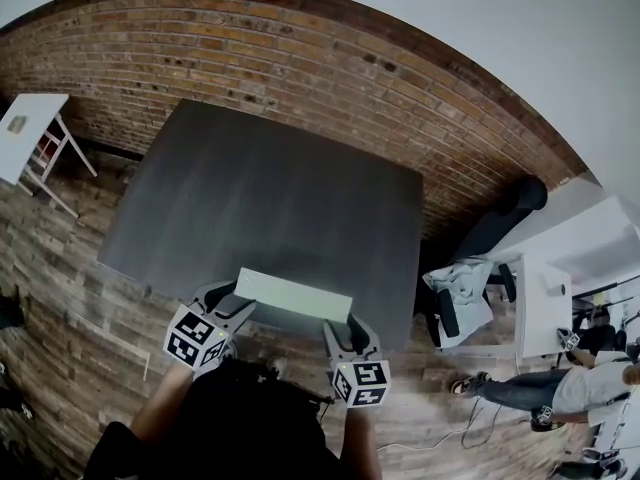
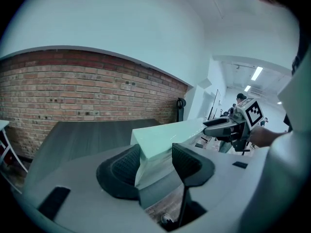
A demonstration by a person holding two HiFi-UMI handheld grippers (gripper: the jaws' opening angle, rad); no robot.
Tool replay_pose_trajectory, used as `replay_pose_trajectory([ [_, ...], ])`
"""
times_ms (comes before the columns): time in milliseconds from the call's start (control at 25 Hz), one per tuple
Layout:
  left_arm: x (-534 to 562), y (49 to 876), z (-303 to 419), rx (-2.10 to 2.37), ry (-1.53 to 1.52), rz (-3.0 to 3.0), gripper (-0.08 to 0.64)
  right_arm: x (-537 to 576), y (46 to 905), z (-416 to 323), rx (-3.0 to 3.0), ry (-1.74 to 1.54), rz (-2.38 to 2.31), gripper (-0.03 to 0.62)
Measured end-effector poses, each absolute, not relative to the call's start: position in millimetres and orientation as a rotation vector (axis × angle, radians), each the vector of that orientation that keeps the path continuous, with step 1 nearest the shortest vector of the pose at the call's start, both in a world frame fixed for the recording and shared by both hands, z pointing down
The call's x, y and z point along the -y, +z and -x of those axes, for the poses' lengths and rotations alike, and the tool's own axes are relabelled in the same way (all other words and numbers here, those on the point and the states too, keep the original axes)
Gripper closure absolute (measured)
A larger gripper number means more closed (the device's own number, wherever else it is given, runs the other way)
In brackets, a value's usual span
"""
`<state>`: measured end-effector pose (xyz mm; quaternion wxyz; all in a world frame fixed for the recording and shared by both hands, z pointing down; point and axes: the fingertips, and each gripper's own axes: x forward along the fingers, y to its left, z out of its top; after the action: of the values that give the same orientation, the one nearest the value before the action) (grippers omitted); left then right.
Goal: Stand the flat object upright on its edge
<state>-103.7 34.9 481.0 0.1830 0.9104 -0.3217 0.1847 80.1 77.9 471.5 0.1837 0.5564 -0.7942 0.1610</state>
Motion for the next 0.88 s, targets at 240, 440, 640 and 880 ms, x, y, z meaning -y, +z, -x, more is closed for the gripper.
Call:
replay_pose_trajectory([
  [240,-30,490,109,0.878,0.589,-2.530,0.334,-71,478,-76,2.233,0.482,-1.565,0.377],
  [440,-23,498,108,0.860,0.631,-2.513,0.336,-65,488,-76,2.227,0.535,-1.549,0.377],
  [640,-16,505,106,0.846,0.660,-2.495,0.336,-57,495,-79,2.212,0.569,-1.534,0.377],
  [880,-10,507,105,0.844,0.668,-2.488,0.339,-51,499,-80,2.208,0.589,-1.530,0.377],
])
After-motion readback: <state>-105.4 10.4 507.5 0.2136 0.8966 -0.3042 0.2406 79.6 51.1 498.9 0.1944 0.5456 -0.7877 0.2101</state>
